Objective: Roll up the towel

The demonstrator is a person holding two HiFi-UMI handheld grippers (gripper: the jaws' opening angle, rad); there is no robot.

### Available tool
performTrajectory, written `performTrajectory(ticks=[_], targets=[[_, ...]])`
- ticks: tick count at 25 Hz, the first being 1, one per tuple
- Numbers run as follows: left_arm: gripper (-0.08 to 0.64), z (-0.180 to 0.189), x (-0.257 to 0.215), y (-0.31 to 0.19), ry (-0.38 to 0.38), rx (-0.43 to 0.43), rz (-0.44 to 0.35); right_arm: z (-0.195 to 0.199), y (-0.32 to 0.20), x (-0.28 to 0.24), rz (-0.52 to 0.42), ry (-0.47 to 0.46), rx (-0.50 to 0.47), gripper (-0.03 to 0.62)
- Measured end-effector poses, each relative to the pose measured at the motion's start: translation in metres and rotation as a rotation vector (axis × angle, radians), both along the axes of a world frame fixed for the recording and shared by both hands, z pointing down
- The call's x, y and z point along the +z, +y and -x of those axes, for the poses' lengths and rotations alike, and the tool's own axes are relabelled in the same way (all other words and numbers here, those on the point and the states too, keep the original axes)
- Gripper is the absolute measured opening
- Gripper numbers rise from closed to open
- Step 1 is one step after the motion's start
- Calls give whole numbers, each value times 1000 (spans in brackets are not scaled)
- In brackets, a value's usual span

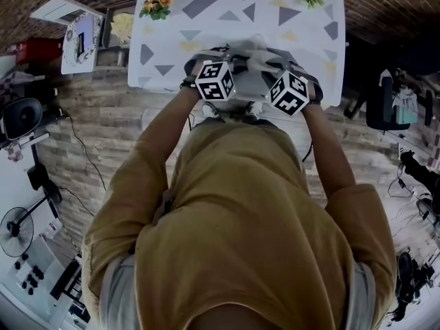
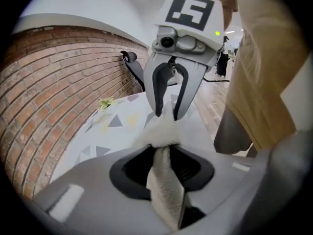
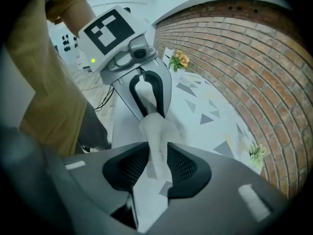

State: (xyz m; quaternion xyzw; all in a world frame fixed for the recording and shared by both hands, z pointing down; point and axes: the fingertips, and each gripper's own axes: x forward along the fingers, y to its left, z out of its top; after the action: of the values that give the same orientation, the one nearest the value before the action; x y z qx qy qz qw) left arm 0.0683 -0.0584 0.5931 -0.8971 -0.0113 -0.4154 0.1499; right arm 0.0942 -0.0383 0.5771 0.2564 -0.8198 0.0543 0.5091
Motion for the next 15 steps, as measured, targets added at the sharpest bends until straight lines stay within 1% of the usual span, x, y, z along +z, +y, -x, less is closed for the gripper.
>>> performTrajectory(ticks=[2, 4, 9, 12, 13, 15], targets=[[167, 0, -1, -1, 0, -9, 16, 1, -1, -4, -52, 14, -24, 137], [164, 0, -2, 1, 1, -14, 40, 7, 1, -1, -80, 22, -51, 163], [160, 0, -6, 1, 2, -5, 102, 18, 0, 13, -72, 70, -83, 170], [158, 1, -7, 1, -4, 10, 139, 19, -5, 12, -77, 67, -80, 162], [158, 1, -8, 0, -4, 11, 159, 19, -6, 12, -63, 53, -79, 135], [158, 2, -9, -2, -10, 14, 206, 19, -6, 12, 3, -4, -60, 85]])
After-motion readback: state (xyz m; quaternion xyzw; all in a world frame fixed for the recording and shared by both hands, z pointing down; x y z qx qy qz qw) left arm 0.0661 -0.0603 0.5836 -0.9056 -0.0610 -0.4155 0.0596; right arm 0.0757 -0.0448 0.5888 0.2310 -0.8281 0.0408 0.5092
